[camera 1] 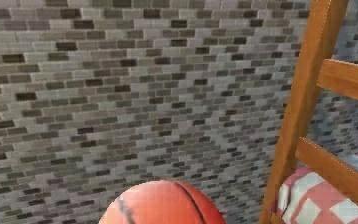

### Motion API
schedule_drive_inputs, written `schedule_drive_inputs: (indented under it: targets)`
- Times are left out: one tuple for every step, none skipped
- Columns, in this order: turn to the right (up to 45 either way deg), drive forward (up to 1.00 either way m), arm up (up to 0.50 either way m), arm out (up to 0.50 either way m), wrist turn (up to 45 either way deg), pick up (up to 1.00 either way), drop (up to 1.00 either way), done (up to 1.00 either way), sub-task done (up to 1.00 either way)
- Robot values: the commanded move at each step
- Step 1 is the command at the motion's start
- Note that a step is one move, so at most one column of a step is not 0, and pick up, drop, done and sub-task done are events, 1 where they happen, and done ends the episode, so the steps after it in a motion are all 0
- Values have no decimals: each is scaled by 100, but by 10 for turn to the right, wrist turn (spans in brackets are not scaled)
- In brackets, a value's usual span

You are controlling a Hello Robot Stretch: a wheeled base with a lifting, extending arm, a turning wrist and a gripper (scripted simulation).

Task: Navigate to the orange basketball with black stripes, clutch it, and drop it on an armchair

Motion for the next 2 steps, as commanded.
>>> schedule_drive_inputs:
  targets:
    - [-450,0,0,0,0,0,0,0,0]
    - [-450,0,0,0,0,0,0,0,0]
